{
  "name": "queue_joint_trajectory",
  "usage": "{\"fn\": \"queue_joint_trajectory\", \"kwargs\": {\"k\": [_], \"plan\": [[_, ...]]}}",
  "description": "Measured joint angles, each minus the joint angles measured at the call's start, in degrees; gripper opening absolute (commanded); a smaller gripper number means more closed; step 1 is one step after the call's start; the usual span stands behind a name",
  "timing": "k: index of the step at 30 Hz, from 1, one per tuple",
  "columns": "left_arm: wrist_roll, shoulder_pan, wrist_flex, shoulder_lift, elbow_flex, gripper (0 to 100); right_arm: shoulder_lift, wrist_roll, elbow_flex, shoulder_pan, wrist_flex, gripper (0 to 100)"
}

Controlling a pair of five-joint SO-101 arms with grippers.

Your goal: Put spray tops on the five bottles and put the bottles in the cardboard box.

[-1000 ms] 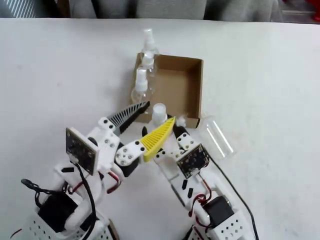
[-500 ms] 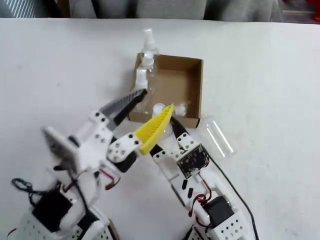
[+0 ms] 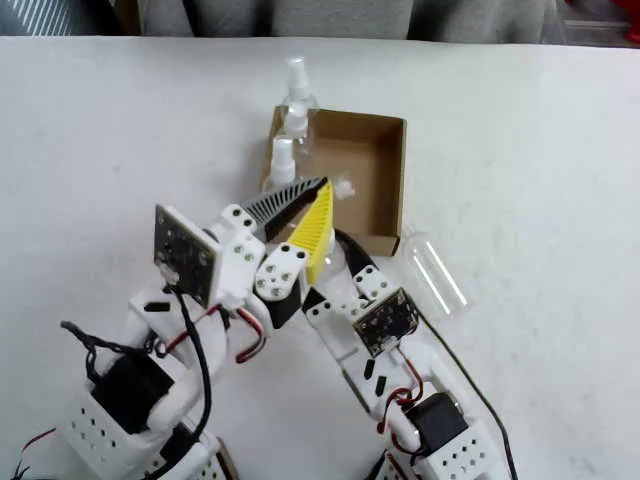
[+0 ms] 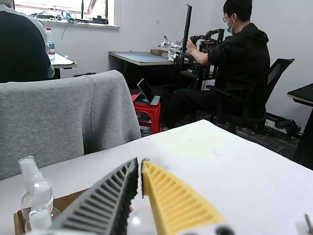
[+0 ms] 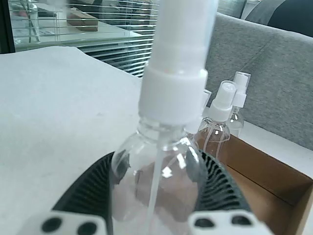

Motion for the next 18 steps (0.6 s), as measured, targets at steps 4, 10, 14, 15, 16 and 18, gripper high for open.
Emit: {"fn": "queue_joint_trajectory", "kwargs": {"k": [4, 10, 14, 15, 16, 18], "plan": [[0.0, -0.3, 0.0, 0.5, 0.0, 2, 0.0, 0.0, 0.0, 0.4, 0.0, 1.5], [0.0, -0.3, 3.3, 0.5, 0.0, 2, 0.0, 0.0, 0.0, 0.6, 0.0, 1.5], [-3.4, 0.0, 9.1, 0.5, 0.0, 2, 0.0, 0.0, 0.0, 0.6, 0.0, 1.5], [-4.8, 0.1, 10.5, 0.3, -0.1, 2, 0.0, 0.1, 0.0, 0.5, 0.0, 1.5], [-6.0, 0.3, 11.6, -0.5, -0.1, 2, 0.1, 0.1, 0.0, 0.4, 0.0, 1.5], [-7.0, 0.4, 13.5, -0.5, -0.3, 2, 0.1, 0.2, 0.0, 0.4, 0.1, 1.5]]}}
